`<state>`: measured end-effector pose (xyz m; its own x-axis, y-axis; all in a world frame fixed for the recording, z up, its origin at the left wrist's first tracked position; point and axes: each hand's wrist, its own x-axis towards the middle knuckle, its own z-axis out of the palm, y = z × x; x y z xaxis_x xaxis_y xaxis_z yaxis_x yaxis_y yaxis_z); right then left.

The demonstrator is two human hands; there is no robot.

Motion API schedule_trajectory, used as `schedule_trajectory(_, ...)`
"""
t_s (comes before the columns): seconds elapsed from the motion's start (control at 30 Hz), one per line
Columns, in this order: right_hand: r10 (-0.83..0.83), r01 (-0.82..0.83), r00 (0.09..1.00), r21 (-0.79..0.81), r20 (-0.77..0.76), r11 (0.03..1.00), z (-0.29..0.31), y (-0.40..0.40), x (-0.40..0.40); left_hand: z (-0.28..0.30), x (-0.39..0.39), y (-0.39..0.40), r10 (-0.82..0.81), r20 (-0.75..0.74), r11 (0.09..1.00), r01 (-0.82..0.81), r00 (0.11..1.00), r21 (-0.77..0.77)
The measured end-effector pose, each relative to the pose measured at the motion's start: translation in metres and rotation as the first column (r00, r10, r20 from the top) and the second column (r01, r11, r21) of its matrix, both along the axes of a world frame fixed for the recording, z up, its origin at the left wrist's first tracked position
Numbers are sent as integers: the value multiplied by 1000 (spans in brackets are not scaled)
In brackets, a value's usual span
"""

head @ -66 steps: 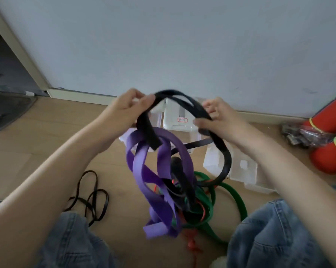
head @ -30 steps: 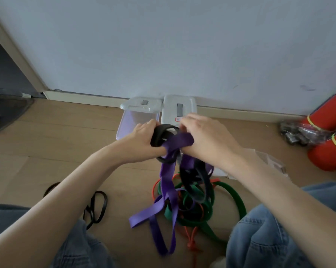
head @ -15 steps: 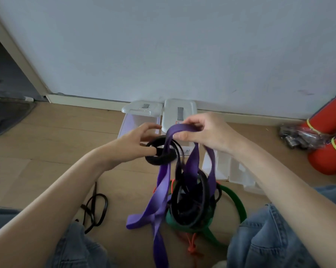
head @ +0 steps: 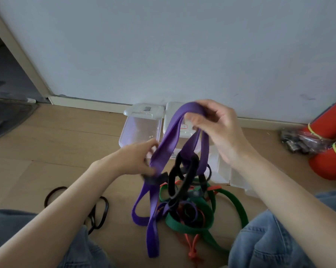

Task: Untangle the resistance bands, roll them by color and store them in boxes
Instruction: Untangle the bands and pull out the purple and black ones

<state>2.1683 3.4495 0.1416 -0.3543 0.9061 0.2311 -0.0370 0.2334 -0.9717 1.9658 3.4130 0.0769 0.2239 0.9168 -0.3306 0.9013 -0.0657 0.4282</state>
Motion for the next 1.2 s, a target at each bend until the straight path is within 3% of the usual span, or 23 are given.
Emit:
schedule_trajectory(0.03, -38, 37, 997, -18, -67, 999, 3, 4, 4, -8, -8, -2, -53, -266, 998, 43, 963, -43)
schedule_trajectory(0.07, -55, 52, 992, -33, -117, 998, 6, 9, 9, -13, -13, -4, -74, -395, 996, 49, 916, -73)
schedule_trajectory(0.1, -39, 34, 992, -39, -123, 999, 9, 12, 13, -17, -15, -6, -60, -374, 996, 31, 926, -83)
schedule_trajectory(0.13, 12, -14, 997, -33, -75, 999, 10, 13, 15, -15, -14, -5, -15, -218, 998, 2, 976, -64)
schedule_trajectory(0.17, 82, -81, 997, -24, 14, 996, 8, 12, 13, -10, -10, -2, 39, 39, 998, -37, 998, -41)
schedule_trajectory(0.23, 183, -181, 970, -28, 159, 983, -3, 3, 2, 2, 4, 3, 92, 494, 996, -86, 864, -35)
schedule_trajectory(0.27, 181, -178, 970, -31, 160, 984, -7, -1, -4, 4, 11, 3, 93, 594, 995, -92, 799, -31)
schedule_trajectory(0.33, 141, -140, 990, -50, 20, 989, -9, -2, -6, 1, 21, 3, 110, 632, 992, -126, 767, -21)
schedule_trajectory(0.4, 103, -109, 990, -60, -95, 992, -6, 3, 2, -3, 24, -1, 135, 575, 990, -134, 807, -45)
schedule_trajectory(0.43, 85, -87, 994, -38, -70, 995, -4, 5, 8, -3, 21, -1, 126, 524, 992, -123, 842, -42)
schedule_trajectory(0.5, 53, -59, 980, 27, 189, 998, -4, 11, 18, 8, 9, 4, 170, 498, 978, -208, 850, 21)
schedule_trajectory(0.57, 123, -125, 812, -36, 571, 991, -5, 17, 25, 34, -5, 9, 271, 648, 892, -439, 712, 110)
schedule_trajectory(0.6, 217, -172, 697, -135, 684, 976, -5, 17, 28, 49, -11, 10, 228, 719, 852, -492, 656, 179)
schedule_trajectory(0.63, 324, -212, 622, -245, 713, 946, -5, 15, 28, 62, -11, 9, 149, 734, 852, -463, 663, 245)
schedule_trajectory(0.73, 454, -327, 734, -324, 504, 888, -6, 4, 9, 72, 8, -4, 13, 536, 925, -214, 844, 315)
schedule_trajectory(0.8, 396, -356, 732, -184, 555, 916, -11, -2, -2, 64, 20, -8, -2, 450, 941, -150, 893, 303)
schedule_trajectory(0.87, 273, -308, 752, -47, 600, 950, -11, -4, -5, 53, 21, -4, 17, 465, 943, -169, 885, 288)
schedule_trajectory(0.97, 240, -211, 935, -131, 260, 969, -7, -1, 1, 28, 17, -1, 55, 480, 971, -158, 876, 177)
schedule_trajectory(1.07, 202, -196, 979, -185, 17, 963, -3, 1, 5, 2, 24, -10, 32, 375, 999, -25, 927, -25)
schedule_trajectory(1.13, 142, -126, 986, -169, 87, 978, -4, 5, 9, 4, 18, -8, 71, 425, 997, -60, 902, -38)
schedule_trajectory(1.2, 124, -76, 949, -174, 289, 982, -6, 10, 15, 22, 6, 1, 180, 615, 975, -221, 768, -10)
